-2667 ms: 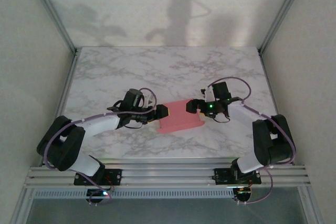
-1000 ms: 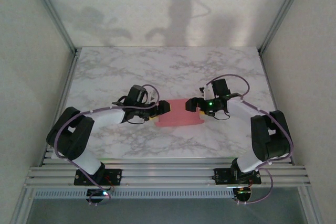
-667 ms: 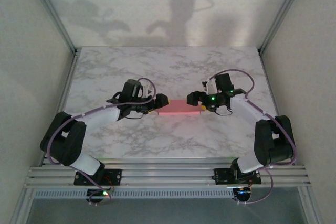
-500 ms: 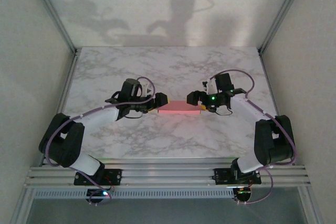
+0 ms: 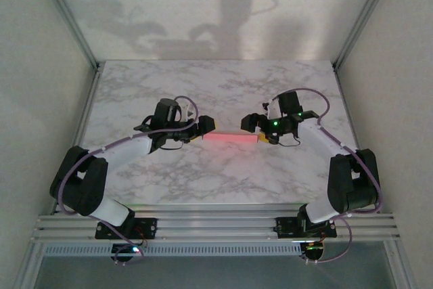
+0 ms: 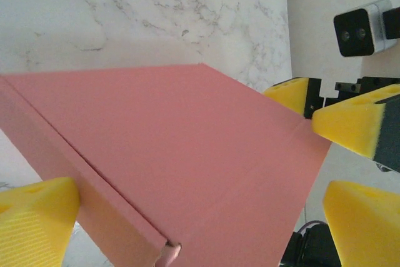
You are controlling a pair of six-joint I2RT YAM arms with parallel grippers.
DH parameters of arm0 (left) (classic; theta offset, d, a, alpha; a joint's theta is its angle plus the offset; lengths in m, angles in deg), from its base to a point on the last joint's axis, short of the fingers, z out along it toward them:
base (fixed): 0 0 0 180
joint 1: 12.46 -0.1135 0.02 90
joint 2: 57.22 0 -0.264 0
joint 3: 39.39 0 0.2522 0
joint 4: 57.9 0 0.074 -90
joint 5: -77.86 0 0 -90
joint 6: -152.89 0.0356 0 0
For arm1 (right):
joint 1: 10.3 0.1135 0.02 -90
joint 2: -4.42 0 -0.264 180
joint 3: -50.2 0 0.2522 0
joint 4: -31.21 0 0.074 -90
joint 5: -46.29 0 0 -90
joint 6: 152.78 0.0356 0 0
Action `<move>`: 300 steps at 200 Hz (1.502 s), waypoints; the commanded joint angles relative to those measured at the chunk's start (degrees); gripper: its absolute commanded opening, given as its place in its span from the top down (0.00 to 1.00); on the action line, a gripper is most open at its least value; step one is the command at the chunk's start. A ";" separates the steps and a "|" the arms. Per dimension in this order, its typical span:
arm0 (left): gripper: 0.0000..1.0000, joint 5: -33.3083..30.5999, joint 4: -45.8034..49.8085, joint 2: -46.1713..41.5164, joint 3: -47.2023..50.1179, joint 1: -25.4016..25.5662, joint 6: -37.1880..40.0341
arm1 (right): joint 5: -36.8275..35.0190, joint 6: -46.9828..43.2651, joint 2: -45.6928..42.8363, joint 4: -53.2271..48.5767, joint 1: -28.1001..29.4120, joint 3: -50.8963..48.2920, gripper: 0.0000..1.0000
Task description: Fold the paper box
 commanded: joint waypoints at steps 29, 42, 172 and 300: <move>0.01 2.15 -2.51 -0.85 -1.20 -0.25 -1.33 | 3.49 1.60 0.27 -2.59 -0.14 3.12 0.01; 0.01 1.96 -2.52 -0.60 -1.10 -0.25 -1.29 | 3.52 1.53 0.68 -2.65 -0.07 3.05 0.01; 0.01 2.10 -1.24 3.06 -4.83 -0.87 -1.17 | 4.52 3.05 3.86 -1.44 -0.23 5.11 0.01; 0.01 1.84 0.55 3.17 -5.77 -2.27 -1.50 | 6.50 4.35 2.83 -2.82 -1.82 6.79 0.01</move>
